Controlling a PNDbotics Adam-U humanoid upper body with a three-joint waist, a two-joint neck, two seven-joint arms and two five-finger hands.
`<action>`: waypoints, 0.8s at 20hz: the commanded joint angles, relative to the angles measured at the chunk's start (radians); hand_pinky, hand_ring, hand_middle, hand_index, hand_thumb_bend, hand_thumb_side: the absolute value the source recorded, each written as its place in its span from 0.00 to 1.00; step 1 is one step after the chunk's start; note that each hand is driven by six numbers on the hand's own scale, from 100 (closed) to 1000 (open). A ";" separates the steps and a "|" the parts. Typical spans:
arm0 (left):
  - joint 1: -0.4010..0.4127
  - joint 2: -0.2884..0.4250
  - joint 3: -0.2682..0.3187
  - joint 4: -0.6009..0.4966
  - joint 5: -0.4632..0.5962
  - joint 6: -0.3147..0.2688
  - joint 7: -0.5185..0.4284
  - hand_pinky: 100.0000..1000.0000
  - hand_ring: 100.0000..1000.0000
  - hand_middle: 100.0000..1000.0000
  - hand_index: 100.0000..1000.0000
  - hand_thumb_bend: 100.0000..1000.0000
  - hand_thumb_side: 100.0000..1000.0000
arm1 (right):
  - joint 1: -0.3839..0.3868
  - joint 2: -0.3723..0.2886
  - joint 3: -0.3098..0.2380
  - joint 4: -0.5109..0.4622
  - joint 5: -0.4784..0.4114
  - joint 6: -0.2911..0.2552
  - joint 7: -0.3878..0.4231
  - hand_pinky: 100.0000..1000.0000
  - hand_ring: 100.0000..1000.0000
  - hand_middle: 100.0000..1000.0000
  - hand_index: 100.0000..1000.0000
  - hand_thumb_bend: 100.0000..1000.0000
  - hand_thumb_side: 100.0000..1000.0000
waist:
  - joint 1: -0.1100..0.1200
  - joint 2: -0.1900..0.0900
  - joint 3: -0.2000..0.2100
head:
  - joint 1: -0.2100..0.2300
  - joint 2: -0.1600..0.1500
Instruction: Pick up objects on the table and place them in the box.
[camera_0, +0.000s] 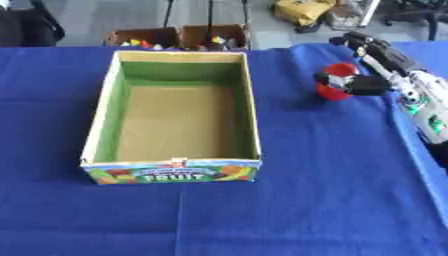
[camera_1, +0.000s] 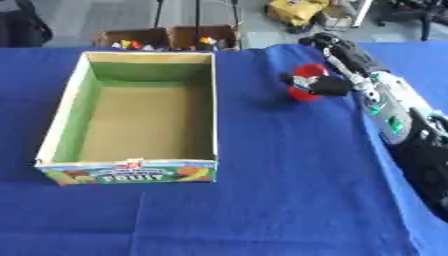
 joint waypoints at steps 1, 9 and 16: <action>-0.012 0.008 0.002 -0.020 0.004 -0.001 -0.007 0.60 0.70 0.73 0.94 0.00 0.93 | -0.018 -0.027 -0.001 -0.001 0.054 0.001 0.010 0.70 0.97 0.83 0.95 0.58 0.94 | -0.001 -0.018 0.002 | -0.007 -0.016; -0.015 0.018 0.007 -0.020 -0.003 -0.004 -0.006 0.60 0.70 0.73 0.93 0.00 0.93 | 0.007 -0.037 -0.003 -0.018 0.072 -0.051 0.115 0.68 0.96 0.82 0.94 0.58 0.88 | -0.014 -0.010 0.001 | 0.010 0.003; -0.012 0.017 0.006 -0.020 -0.010 0.003 -0.003 0.60 0.70 0.73 0.93 0.00 0.93 | 0.013 -0.042 -0.005 -0.051 0.046 -0.034 0.125 0.64 0.95 0.84 0.95 0.57 0.90 | -0.015 -0.016 -0.008 | 0.021 0.014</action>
